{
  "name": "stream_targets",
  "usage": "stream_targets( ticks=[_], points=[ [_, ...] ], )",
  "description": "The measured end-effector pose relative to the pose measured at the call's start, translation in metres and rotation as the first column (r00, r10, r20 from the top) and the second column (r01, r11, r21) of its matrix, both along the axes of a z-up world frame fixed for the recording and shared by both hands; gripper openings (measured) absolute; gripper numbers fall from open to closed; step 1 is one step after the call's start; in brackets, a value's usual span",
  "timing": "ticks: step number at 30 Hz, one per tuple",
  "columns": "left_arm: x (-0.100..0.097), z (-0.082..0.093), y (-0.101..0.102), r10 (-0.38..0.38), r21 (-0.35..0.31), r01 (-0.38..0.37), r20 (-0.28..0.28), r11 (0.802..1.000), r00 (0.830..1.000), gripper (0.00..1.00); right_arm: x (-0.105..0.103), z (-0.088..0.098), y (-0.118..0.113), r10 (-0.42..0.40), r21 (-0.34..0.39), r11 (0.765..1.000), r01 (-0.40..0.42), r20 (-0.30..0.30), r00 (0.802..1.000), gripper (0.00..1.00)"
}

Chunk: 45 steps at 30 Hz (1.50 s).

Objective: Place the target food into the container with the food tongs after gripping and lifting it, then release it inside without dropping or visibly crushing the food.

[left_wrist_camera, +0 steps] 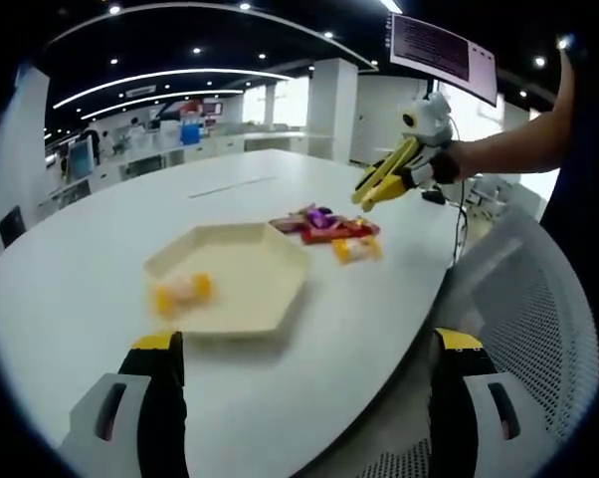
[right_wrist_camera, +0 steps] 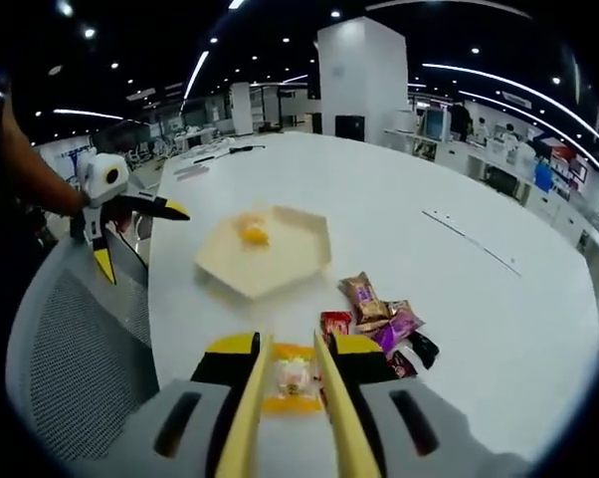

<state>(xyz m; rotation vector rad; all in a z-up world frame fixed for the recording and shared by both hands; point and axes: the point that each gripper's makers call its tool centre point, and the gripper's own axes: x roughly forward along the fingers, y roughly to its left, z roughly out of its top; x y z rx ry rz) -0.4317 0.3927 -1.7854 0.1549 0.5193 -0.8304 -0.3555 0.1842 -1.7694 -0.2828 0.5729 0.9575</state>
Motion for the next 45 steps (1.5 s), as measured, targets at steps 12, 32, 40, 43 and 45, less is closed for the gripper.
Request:
stream_targets(
  ticks=[12, 32, 40, 43, 45],
  points=[
    [0.000, -0.002, 0.001, 0.004, 0.007, -0.004, -0.007, 1.000, 1.000, 1.00, -0.006, -0.033, 0.003, -0.028, -0.013, 1.000, 0.027, -0.070, 0.997, 0.26],
    [0.001, -0.002, 0.002, 0.013, 0.007, -0.012, -0.013, 1.000, 1.000, 1.00, 0.001, -0.063, 0.004, -0.078, -0.044, 0.996, 0.071, -0.178, 0.981, 0.28],
    [0.001, -0.002, 0.002, 0.014, 0.007, -0.014, -0.009, 1.000, 1.000, 0.99, -0.001, -0.065, 0.004, -0.108, -0.068, 0.993, 0.094, -0.239, 0.965, 0.23],
    [0.001, -0.001, 0.003, 0.015, 0.007, -0.015, -0.008, 1.000, 1.000, 0.99, -0.001, -0.064, 0.005, -0.103, -0.072, 0.993, 0.088, -0.229, 0.968, 0.20],
    [0.002, -0.001, 0.003, 0.016, 0.006, -0.016, -0.008, 1.000, 1.000, 0.99, 0.000, -0.063, 0.003, -0.129, -0.074, 0.991, 0.114, -0.238, 0.963, 0.19]
  ],
)
